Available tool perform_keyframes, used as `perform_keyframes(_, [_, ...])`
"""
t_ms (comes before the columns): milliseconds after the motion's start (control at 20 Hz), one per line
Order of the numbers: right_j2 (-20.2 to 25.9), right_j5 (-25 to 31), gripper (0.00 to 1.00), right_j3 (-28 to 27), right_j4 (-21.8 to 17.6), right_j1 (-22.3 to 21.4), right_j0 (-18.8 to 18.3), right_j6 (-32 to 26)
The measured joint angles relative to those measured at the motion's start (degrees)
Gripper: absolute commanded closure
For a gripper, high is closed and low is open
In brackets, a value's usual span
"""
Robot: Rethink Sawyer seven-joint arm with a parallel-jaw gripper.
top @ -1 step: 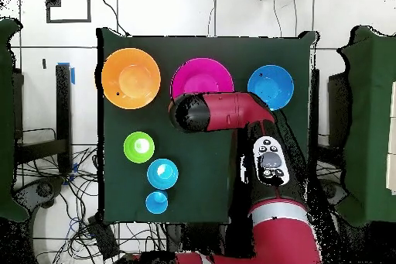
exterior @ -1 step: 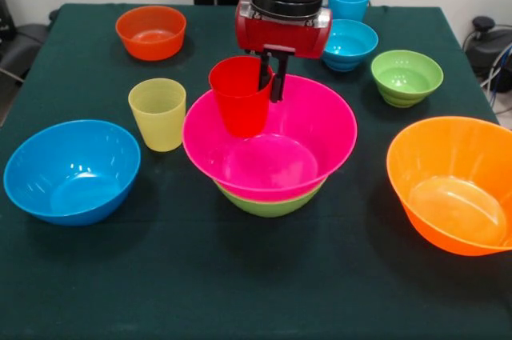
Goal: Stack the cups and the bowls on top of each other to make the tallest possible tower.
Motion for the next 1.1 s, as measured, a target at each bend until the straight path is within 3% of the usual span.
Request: perform_keyframes(1100, [-0.2, -3.1, 1.00, 0.2, 1.4, 0.4, -0.3, 0.0])
